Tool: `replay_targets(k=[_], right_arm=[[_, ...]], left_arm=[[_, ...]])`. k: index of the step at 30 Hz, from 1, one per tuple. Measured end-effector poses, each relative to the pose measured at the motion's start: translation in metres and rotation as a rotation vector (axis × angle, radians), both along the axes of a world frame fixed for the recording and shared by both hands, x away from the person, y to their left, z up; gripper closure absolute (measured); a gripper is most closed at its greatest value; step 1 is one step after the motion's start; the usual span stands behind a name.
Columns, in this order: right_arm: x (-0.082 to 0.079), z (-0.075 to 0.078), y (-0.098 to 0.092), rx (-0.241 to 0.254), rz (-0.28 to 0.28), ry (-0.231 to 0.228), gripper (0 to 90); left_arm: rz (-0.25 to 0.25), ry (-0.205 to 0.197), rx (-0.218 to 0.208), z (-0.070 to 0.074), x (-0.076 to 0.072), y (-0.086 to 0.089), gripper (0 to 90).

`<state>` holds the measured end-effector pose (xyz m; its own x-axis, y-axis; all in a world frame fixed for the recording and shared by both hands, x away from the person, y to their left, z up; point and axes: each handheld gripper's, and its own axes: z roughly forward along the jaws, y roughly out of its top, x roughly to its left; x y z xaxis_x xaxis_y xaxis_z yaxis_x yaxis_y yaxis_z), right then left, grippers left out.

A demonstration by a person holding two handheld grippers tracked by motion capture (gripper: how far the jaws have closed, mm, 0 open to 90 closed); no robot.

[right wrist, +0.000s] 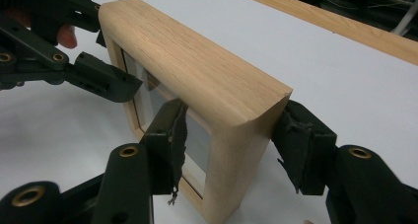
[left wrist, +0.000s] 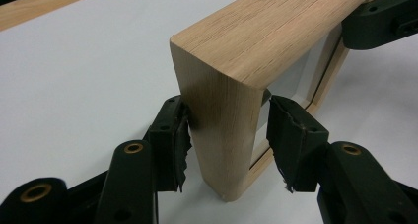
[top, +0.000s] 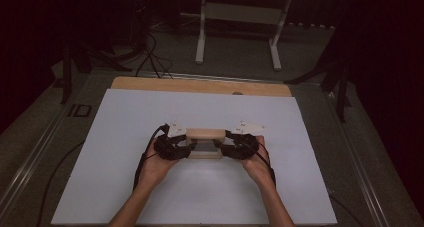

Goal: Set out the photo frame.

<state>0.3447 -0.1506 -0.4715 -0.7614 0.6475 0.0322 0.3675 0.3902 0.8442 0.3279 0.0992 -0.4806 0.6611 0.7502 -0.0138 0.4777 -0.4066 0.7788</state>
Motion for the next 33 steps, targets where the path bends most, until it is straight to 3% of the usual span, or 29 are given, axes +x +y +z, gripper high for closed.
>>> replay_targets(k=[11, 33], right_arm=[[0.006, 0.0, 0.004, -0.008, -0.009, -0.006, 47.2], [0.016, -0.002, 0.003, 0.022, -0.025, 0.006, 47.4]], left_arm=[[0.018, -0.006, 0.0, 0.0, 0.006, 0.0, 50.8], [0.017, 0.005, -0.014, -0.001, 0.016, 0.001, 50.4]])
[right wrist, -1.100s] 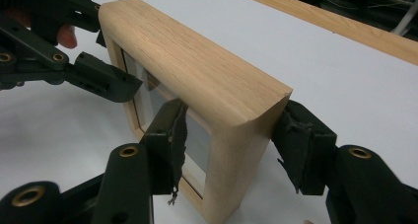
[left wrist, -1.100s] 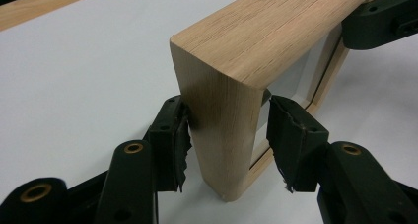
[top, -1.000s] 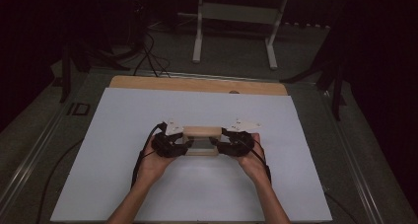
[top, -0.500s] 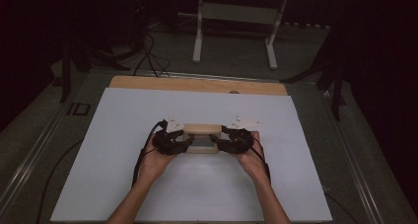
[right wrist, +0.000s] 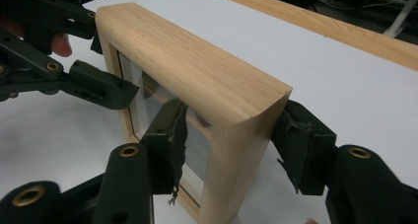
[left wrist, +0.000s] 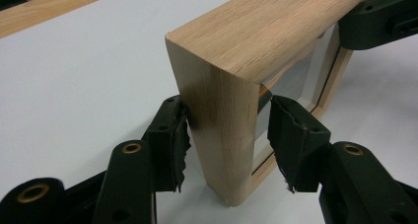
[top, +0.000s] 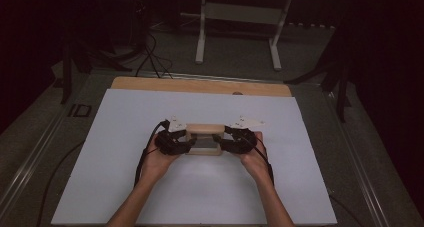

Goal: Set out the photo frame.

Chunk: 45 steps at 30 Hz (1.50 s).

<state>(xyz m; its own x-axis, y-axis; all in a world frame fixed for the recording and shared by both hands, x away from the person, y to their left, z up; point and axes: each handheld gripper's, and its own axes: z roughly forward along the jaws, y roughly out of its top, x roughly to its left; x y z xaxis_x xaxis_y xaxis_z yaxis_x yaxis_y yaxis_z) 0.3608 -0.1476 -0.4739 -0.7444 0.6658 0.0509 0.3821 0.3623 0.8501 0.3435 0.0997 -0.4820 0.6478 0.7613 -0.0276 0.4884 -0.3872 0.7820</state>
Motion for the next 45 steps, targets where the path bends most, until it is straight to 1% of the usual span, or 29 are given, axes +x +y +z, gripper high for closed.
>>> replay_targets(k=[4, 6, 11, 16, 17, 23, 25, 31, 35, 40, 45], right_arm=[[0.003, -0.001, 0.0, 0.012, -0.006, 0.009, 47.1], [0.005, -0.001, 0.0, 0.016, -0.009, 0.012, 47.1], [0.008, -0.002, 0.001, 0.013, -0.014, 0.018, 46.6], [0.01, -0.005, 0.001, 0.011, -0.019, 0.033, 46.8], [0.011, -0.005, 0.001, 0.011, -0.019, 0.035, 46.8], [0.014, -0.007, 0.001, 0.012, -0.028, 0.047, 47.4], [0.014, -0.008, 0.001, 0.01, -0.029, 0.048, 47.6], [0.016, -0.009, 0.001, 0.007, -0.032, 0.056, 47.7], [0.016, -0.009, 0.001, 0.007, -0.03, 0.056, 47.5], [0.015, -0.007, 0.001, 0.01, -0.023, 0.051, 42.2], [0.014, -0.006, -0.002, 0.011, -0.025, 0.056, 38.0]], left_arm=[[-0.002, 0.007, -0.002, 0.0, 0.003, 0.001, 50.4], [-0.001, 0.011, -0.011, 0.0, 0.004, 0.001, 50.3], [0.0, 0.018, -0.017, -0.001, 0.008, 0.002, 50.2], [0.002, 0.026, -0.023, -0.001, 0.01, 0.002, 50.1], [0.003, 0.03, -0.029, -0.001, 0.011, 0.002, 50.1], [-0.006, 0.047, -0.027, -0.001, 0.016, 0.004, 50.1], [-0.011, 0.049, -0.022, -0.001, 0.017, 0.004, 50.1], [-0.017, 0.053, -0.037, -0.002, 0.02, 0.005, 50.2], [-0.015, 0.055, -0.039, -0.002, 0.019, 0.005, 49.5], [-0.008, 0.05, -0.034, -0.003, 0.018, 0.001, 44.1], [0.0, 0.047, -0.037, -0.002, 0.017, 0.001, 42.6]])
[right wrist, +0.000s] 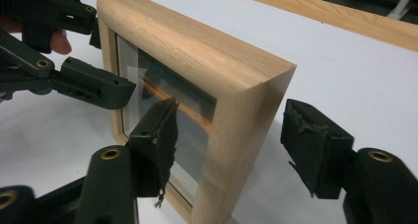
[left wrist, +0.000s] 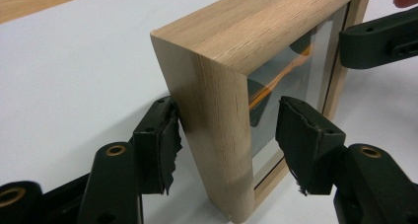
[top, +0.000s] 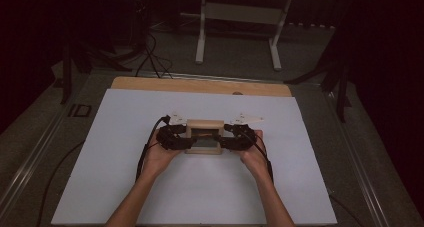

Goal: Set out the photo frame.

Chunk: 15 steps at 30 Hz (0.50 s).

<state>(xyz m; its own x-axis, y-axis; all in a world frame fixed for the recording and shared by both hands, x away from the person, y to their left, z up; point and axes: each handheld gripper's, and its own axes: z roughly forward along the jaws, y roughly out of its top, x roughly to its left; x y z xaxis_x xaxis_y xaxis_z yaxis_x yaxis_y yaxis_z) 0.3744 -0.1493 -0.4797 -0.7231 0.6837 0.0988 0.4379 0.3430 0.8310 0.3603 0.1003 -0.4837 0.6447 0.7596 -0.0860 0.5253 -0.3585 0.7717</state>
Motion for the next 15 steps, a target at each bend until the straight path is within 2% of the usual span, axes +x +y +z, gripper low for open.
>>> replay_targets(k=[15], right_arm=[[-0.01, 0.008, -0.009, -0.007, 0.018, -0.016, 36.5]], left_arm=[[0.016, -0.028, 0.0, 0.008, -0.017, 0.018, 42.9]])
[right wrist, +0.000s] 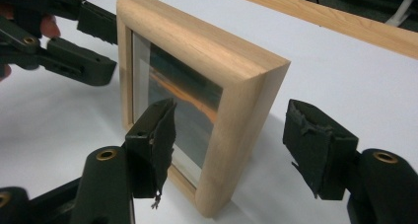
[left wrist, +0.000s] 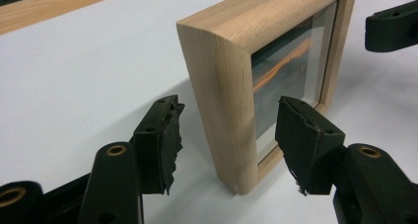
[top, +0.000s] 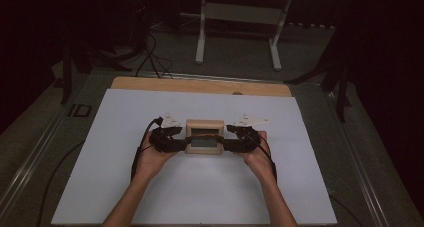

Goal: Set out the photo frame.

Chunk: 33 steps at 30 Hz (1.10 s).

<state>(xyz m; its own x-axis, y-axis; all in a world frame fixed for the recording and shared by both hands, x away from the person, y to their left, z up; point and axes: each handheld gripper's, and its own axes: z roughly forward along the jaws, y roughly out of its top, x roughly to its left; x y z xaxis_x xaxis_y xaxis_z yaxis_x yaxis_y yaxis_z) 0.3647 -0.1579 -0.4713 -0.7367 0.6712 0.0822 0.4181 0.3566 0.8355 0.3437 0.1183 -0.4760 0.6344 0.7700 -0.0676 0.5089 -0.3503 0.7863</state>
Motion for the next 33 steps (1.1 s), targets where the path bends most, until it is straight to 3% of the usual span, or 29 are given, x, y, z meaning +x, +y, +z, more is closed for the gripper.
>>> replay_targets(k=[9, 19, 33], right_arm=[[-0.009, 0.001, -0.011, -0.019, 0.011, 0.007, 34.7], [-0.022, 0.002, -0.022, -0.045, 0.027, -0.001, 33.3], [-0.038, 0.002, -0.043, -0.065, 0.02, -0.015, 33.3]], left_arm=[[-0.008, -0.019, 0.0, 0.007, -0.018, 0.012, 40.6], [0.015, -0.043, -0.004, 0.011, -0.033, 0.036, 39.6], [0.046, -0.045, -0.005, 0.007, -0.048, 0.063, 39.6]])
